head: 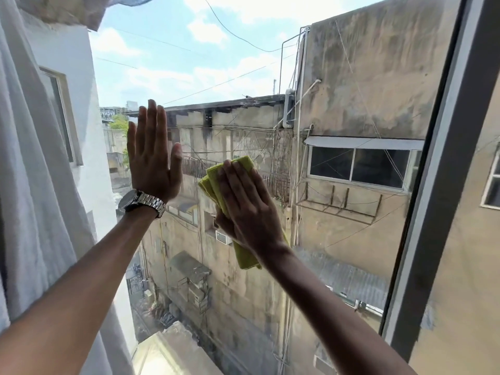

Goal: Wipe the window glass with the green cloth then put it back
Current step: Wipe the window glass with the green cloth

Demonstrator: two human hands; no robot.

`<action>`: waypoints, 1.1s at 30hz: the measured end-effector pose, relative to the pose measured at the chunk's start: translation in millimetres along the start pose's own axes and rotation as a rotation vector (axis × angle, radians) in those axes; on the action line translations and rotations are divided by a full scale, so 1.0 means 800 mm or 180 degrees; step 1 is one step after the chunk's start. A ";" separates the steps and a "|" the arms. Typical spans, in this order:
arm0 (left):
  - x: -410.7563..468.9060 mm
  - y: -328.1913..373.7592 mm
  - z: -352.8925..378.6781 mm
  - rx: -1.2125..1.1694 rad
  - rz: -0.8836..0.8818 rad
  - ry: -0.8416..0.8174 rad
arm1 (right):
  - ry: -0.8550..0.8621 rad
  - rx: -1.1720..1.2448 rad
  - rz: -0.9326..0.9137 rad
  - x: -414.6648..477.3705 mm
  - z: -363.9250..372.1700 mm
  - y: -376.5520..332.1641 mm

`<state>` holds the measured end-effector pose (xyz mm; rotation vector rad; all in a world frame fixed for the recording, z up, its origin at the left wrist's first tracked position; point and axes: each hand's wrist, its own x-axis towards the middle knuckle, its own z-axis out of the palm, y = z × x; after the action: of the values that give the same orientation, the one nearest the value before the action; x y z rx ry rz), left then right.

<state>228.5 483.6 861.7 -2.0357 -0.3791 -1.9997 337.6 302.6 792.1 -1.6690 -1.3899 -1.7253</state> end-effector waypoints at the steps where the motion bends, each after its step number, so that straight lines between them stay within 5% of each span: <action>1: 0.000 0.003 -0.001 -0.0043 -0.0019 0.0014 | 0.0027 -0.0004 -0.0044 0.018 0.000 0.002; 10: -0.001 -0.002 -0.003 -0.0142 0.0026 0.0100 | 0.0113 -0.0085 -0.0358 0.174 -0.012 0.046; 25: -0.002 -0.005 -0.002 -0.0083 0.0083 0.0058 | -0.0050 -0.0474 0.0046 -0.019 -0.106 0.197; 33: -0.005 -0.013 0.010 -0.0069 0.0169 0.0146 | -0.0010 -0.0067 0.0012 -0.023 -0.049 0.110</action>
<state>231.8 496.0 857.3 -1.9873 -0.2922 -2.0235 391.9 224.5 816.4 -1.6851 -1.3736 -1.7418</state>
